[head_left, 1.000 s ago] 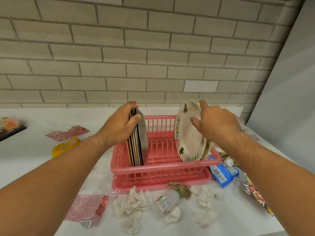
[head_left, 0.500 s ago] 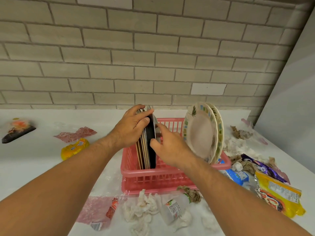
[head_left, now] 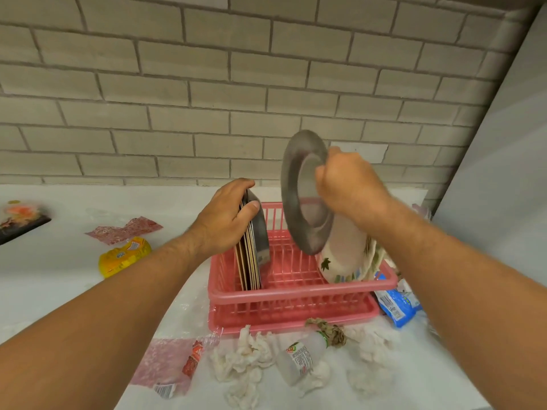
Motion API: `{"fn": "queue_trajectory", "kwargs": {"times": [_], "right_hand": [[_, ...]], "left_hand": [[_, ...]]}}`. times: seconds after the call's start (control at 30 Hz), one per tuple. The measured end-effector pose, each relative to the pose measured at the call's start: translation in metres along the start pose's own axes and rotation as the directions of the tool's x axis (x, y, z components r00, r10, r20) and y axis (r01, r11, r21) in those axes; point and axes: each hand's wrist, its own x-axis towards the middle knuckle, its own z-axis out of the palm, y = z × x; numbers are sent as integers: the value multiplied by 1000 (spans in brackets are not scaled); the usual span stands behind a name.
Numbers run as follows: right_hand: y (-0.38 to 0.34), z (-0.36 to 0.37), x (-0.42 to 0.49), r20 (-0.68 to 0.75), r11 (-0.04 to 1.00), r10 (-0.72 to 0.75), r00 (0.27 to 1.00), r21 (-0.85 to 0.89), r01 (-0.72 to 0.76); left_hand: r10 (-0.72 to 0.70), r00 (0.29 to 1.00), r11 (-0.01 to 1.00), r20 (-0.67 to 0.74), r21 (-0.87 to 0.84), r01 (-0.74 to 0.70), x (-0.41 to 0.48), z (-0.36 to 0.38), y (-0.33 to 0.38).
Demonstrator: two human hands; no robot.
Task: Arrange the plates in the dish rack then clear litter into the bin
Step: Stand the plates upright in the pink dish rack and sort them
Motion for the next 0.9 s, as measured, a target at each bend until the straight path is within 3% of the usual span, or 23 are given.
{"fn": "queue_trajectory", "kwargs": {"times": [0.23, 0.33, 0.63, 0.8, 0.9], "right_hand": [[36, 16, 6, 28, 992, 97, 995, -84, -94], [43, 32, 1, 21, 994, 22, 1000, -105, -19], [47, 56, -11, 121, 998, 67, 990, 10, -69], [54, 50, -7, 208, 976, 148, 967, 130, -177], [56, 41, -8, 285, 984, 151, 946, 46, -171]], "left_hand": [[23, 1000, 999, -16, 28, -22, 1, 1, -1], [24, 1000, 999, -13, 38, -24, 1, 1, -1], [13, 1000, 999, -8, 44, -12, 1, 1, -1], [4, 1000, 999, -1, 42, -3, 1, 2, -1], [-2, 1000, 999, -2, 40, 2, 1, 3, 0]]}}
